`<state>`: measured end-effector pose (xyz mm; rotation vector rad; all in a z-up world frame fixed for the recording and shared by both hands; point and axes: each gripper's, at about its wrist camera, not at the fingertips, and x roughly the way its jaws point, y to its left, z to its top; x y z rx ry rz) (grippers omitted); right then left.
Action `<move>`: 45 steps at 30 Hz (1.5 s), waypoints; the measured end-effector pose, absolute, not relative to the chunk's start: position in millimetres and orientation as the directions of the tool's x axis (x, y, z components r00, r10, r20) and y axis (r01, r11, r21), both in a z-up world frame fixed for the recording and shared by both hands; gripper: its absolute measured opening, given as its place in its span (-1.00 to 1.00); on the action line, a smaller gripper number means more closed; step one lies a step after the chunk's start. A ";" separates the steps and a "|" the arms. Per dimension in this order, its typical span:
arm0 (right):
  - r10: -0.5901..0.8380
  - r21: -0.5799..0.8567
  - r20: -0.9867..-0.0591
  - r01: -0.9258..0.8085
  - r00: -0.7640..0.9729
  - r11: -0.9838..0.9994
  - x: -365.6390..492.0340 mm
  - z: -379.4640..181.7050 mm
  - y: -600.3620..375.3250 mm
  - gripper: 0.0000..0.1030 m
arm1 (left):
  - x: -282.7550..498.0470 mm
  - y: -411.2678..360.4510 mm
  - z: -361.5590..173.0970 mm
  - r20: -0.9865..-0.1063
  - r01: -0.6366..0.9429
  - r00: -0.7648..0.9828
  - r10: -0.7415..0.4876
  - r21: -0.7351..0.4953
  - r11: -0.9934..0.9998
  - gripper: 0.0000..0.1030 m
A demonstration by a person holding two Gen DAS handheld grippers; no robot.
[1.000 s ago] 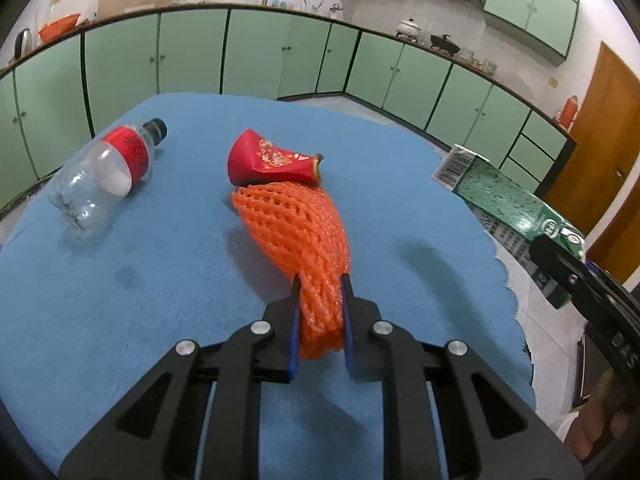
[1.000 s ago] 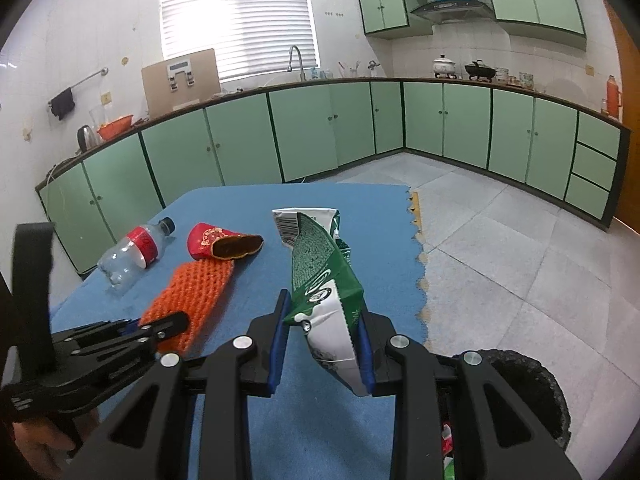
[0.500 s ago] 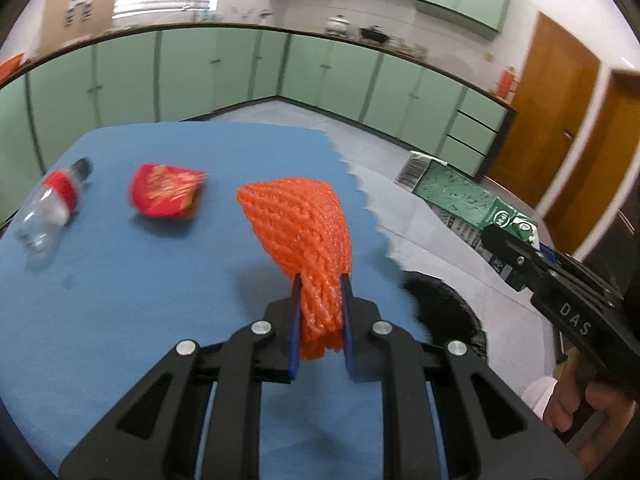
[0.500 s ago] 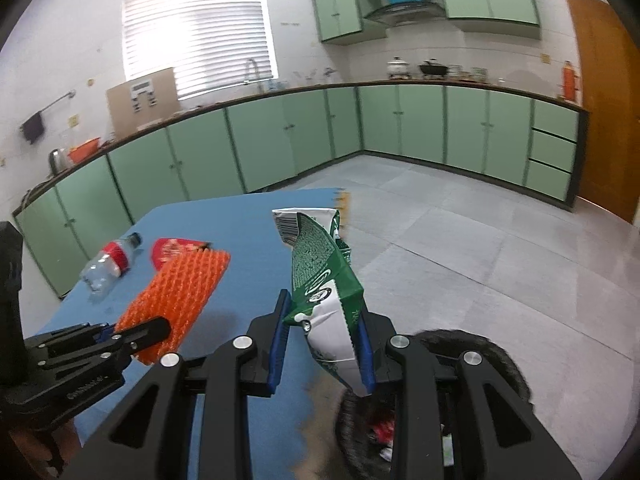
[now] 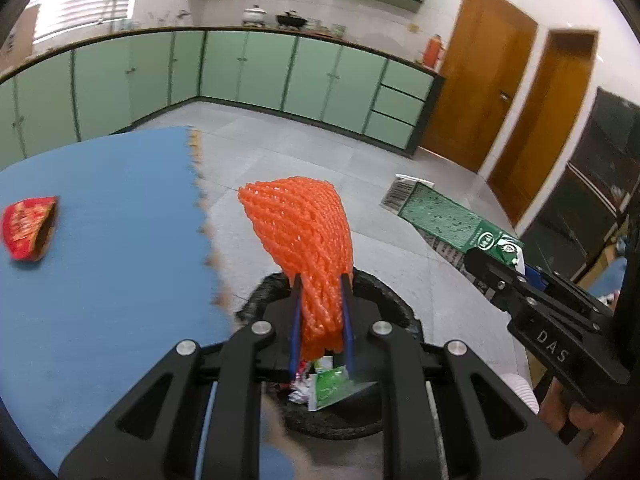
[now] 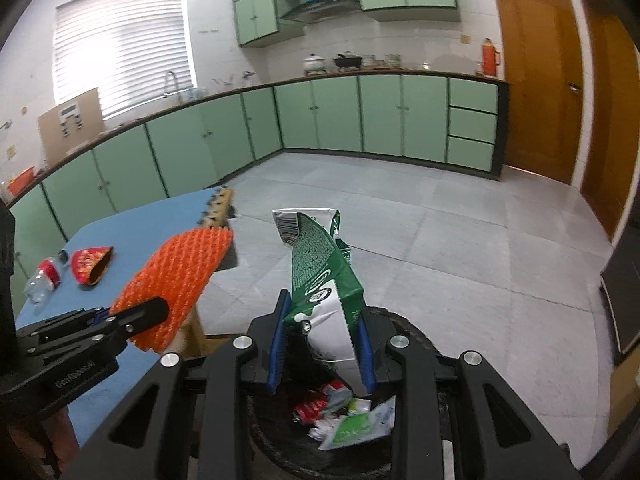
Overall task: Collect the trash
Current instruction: 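Carry carton and orange net over the bin and open both tools, then move both open tools back over the table toward the bottle and red cup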
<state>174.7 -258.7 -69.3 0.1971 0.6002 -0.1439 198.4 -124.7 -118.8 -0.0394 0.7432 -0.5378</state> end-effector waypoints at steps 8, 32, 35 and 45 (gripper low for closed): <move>-0.117 0.151 -0.615 0.263 0.779 0.953 170.9 -91.0 -294.6 -0.42 | 216.8 -165.2 -152.0 -0.705 0.499 0.513 -0.489 -0.219 0.838 -0.41; -0.124 0.101 -0.574 0.220 0.809 0.970 196.3 -59.3 -252.7 0.87 | 218.1 -36.1 -87.2 -0.569 0.258 0.767 -0.296 -0.150 0.955 0.66; -0.083 0.095 -0.554 0.163 0.828 0.982 206.7 -51.4 -223.6 0.88 | 215.4 1.8 -79.9 -0.557 0.182 0.799 -0.226 -0.135 0.974 0.66; 0.104 0.116 -0.525 -0.050 0.845 0.992 252.5 -45.4 -110.9 0.88 | 208.5 122.8 -74.7 -0.552 -0.052 0.834 0.001 -0.078 0.996 0.67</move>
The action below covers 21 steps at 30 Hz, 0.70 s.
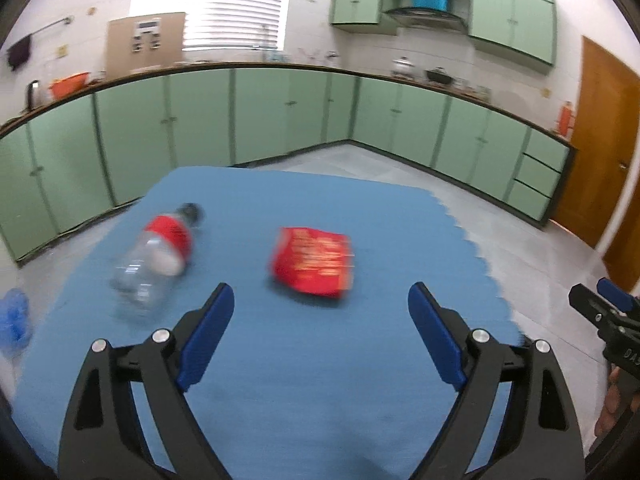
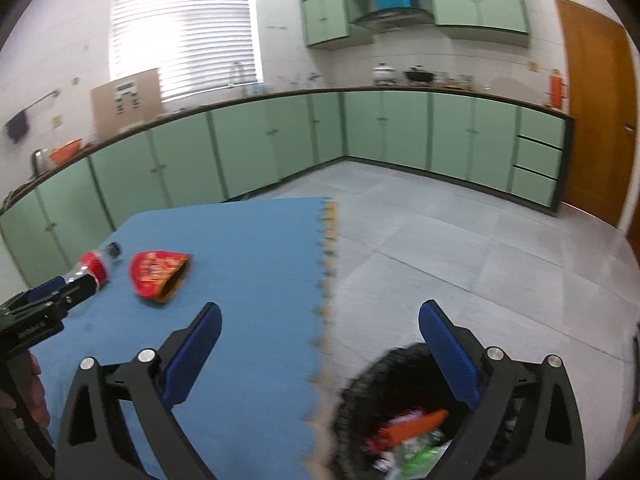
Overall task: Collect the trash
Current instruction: 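Move both open tools back over the table toward the bottle and red cup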
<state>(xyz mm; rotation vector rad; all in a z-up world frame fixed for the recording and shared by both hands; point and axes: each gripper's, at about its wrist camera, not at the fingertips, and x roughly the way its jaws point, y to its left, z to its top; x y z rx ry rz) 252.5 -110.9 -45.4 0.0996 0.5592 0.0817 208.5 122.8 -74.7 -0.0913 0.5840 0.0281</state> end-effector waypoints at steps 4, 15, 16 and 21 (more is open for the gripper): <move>0.168 0.131 -0.516 -0.117 0.840 0.985 271.9 -48.4 -67.1 0.88 | 211.0 159.3 -74.3 -0.544 -0.119 0.835 0.081 -0.035 0.992 0.67; 0.252 0.124 -0.553 -0.221 0.794 0.967 320.6 -63.3 20.0 0.87 | 234.9 239.7 -78.0 -0.554 -0.230 0.814 0.173 -0.034 0.973 0.67; 0.254 0.121 -0.556 -0.225 0.791 0.967 323.8 -64.2 25.8 0.87 | 238.8 243.4 -79.4 -0.559 -0.230 0.811 0.171 -0.036 0.973 0.67; 0.266 0.119 -0.574 -0.242 0.775 0.963 336.8 -68.8 51.2 0.87 | 259.7 260.3 -87.9 -0.587 -0.216 0.797 0.146 -0.051 0.975 0.67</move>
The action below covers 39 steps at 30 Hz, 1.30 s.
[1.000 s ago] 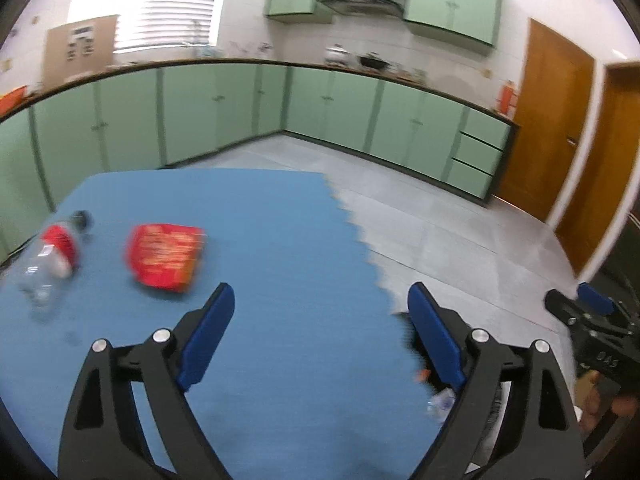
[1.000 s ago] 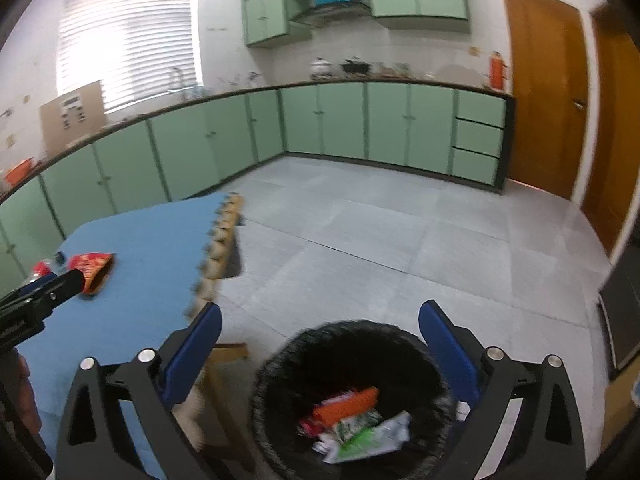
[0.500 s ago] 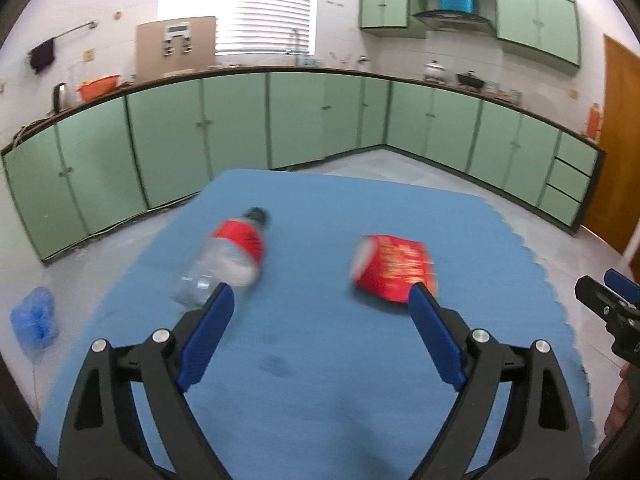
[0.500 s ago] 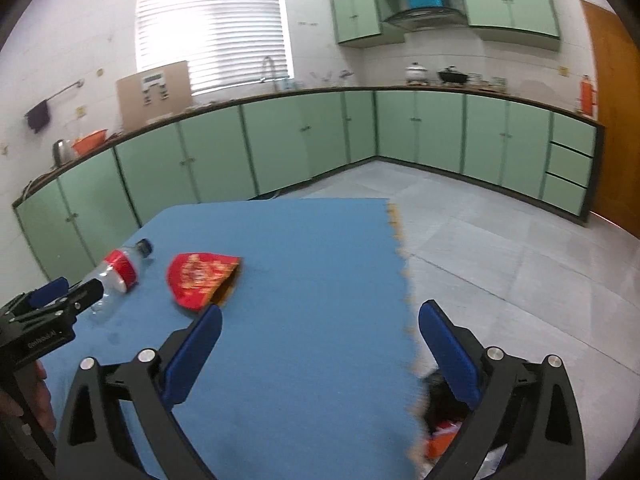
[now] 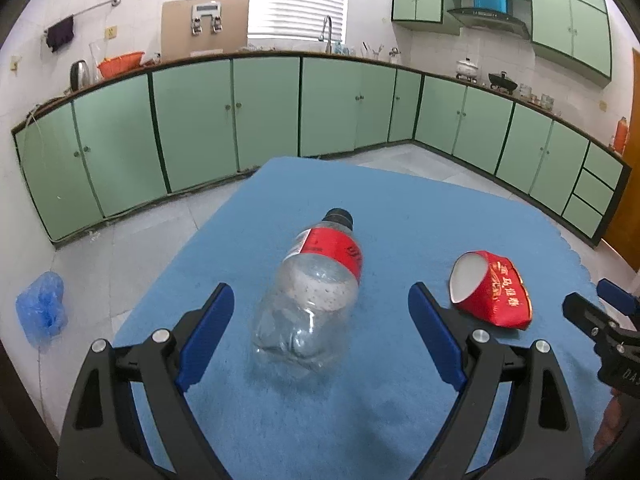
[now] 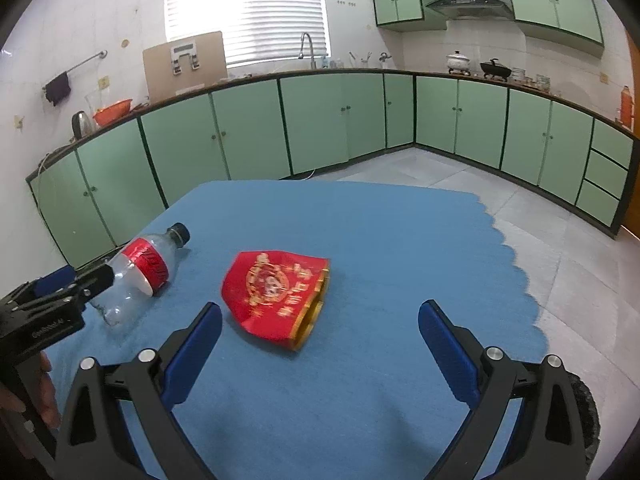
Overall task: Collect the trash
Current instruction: 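Move both open tools back over the table toward the bottle and red cup, then grasp the clear bottle with the left tool while the right tool grasps the red cup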
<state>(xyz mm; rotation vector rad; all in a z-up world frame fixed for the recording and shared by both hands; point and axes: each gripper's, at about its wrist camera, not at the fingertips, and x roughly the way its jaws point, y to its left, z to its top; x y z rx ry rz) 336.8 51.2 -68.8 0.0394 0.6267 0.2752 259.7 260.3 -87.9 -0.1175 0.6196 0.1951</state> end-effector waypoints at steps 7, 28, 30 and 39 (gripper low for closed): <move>0.261 0.107 -0.592 -0.247 0.762 0.963 347.5 -76.0 72.3 0.87 | 282.1 281.7 -100.3 -0.615 -0.209 0.780 0.120 -0.075 0.975 0.69; 0.243 0.099 -0.614 -0.232 0.751 0.968 365.1 -84.0 80.0 0.87 | 321.9 301.6 -135.3 -0.715 -0.189 0.699 -0.006 -0.192 0.963 0.18; 0.246 0.098 -0.616 -0.237 0.748 0.967 366.8 -84.3 81.9 0.87 | 316.1 301.1 -134.0 -0.708 -0.196 0.707 -0.002 -0.199 0.960 0.17; 0.252 0.117 -0.643 -0.232 0.723 0.966 380.3 -88.9 101.4 0.87 | 296.8 305.4 -131.2 -0.707 -0.225 0.706 0.030 -0.184 0.957 0.17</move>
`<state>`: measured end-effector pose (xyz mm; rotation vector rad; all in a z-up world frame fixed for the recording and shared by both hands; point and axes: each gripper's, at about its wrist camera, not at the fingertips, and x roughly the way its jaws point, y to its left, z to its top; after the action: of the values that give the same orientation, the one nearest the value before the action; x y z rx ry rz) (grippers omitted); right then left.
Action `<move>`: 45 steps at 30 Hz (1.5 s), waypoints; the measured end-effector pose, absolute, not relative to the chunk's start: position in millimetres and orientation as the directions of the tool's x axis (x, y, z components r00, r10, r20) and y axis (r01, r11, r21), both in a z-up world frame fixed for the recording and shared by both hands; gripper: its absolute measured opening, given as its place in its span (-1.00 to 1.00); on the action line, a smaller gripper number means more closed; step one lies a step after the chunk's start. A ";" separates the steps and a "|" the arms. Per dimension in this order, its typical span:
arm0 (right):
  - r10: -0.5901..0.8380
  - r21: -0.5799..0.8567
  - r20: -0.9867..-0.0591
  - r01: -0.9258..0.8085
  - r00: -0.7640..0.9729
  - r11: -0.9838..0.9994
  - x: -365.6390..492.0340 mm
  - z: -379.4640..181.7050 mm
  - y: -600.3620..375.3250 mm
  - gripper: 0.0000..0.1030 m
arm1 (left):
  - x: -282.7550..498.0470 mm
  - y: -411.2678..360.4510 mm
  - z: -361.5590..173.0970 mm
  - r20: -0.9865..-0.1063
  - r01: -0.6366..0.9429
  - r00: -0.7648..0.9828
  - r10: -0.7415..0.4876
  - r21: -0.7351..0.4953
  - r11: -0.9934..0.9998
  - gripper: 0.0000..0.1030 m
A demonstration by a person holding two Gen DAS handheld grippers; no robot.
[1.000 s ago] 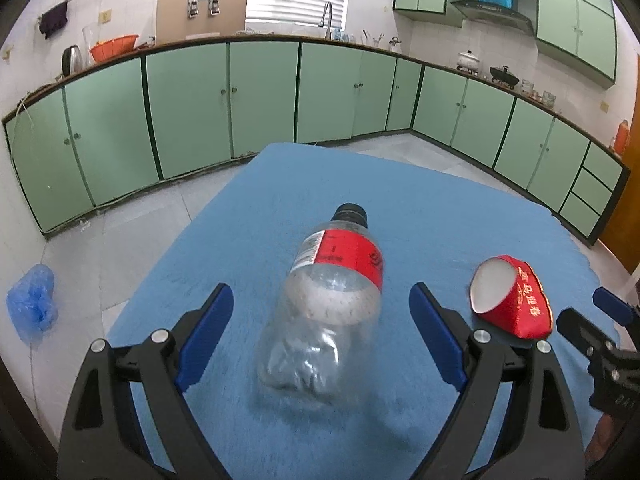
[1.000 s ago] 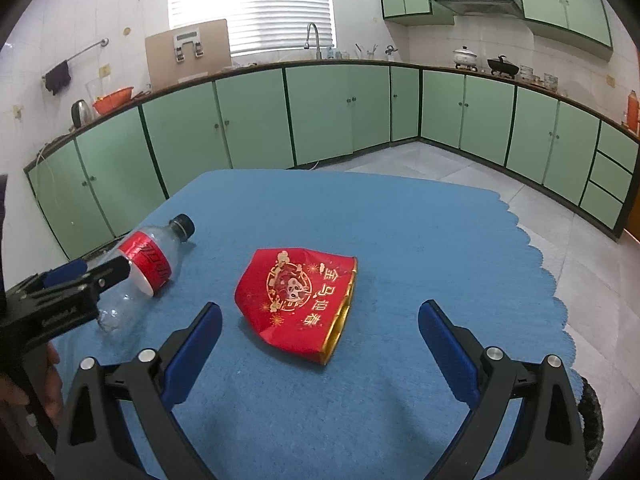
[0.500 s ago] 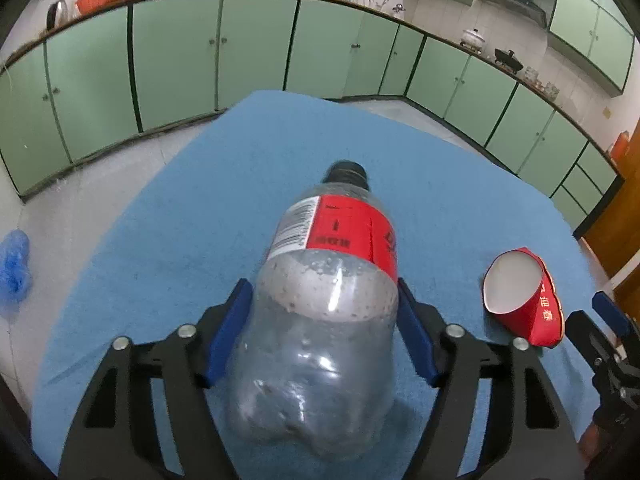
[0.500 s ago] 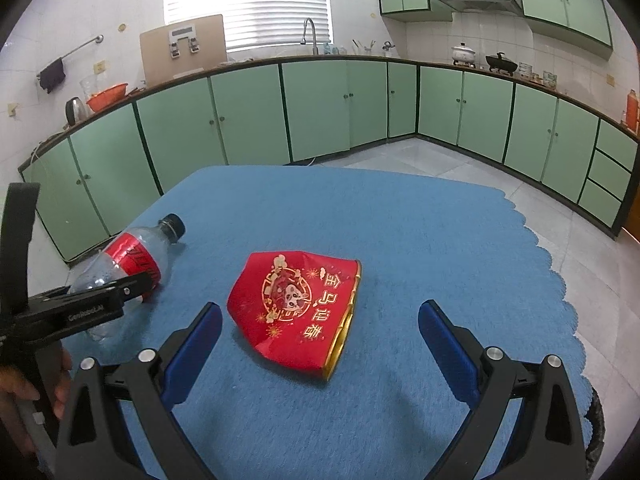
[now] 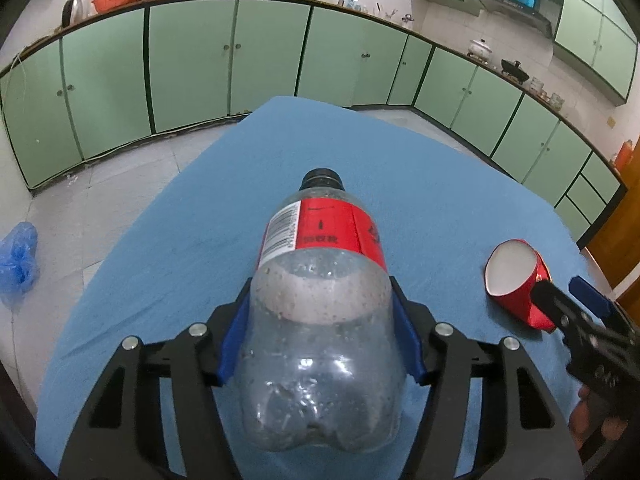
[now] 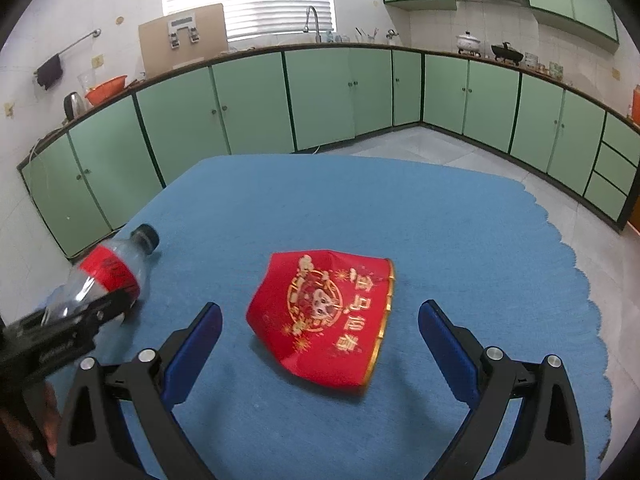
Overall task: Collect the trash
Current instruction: 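Grasp the clear bottle with the left tool while the right tool grasps the red cup, then carry bottle and red cup over the bin and open both tools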
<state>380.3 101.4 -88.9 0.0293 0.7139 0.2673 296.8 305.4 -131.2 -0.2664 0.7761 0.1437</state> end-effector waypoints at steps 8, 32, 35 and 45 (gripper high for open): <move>0.194 0.110 -0.686 -0.163 0.702 0.980 396.9 -96.1 111.0 0.87 | 305.3 305.8 -133.9 -0.718 -0.212 0.696 0.019 -0.180 0.960 0.17; 0.238 0.107 -0.701 -0.230 0.672 0.967 366.3 -89.2 81.1 0.59 | 294.3 277.5 -128.4 -0.715 -0.166 0.698 -0.039 -0.214 0.963 0.15; 0.246 0.111 -0.691 -0.237 0.680 0.965 355.3 -80.8 70.2 0.58 | 288.2 261.4 -123.7 -0.710 -0.142 0.702 -0.055 -0.216 0.966 0.15; 0.243 0.101 -0.646 -0.235 0.724 0.967 314.8 -52.4 20.4 0.58 | 273.1 199.1 -113.0 -0.698 -0.055 0.706 -0.122 -0.225 0.973 0.15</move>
<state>314.8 20.4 -52.4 0.0125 0.7147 0.2636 273.1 199.1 -113.0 -0.2368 0.7884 -0.0377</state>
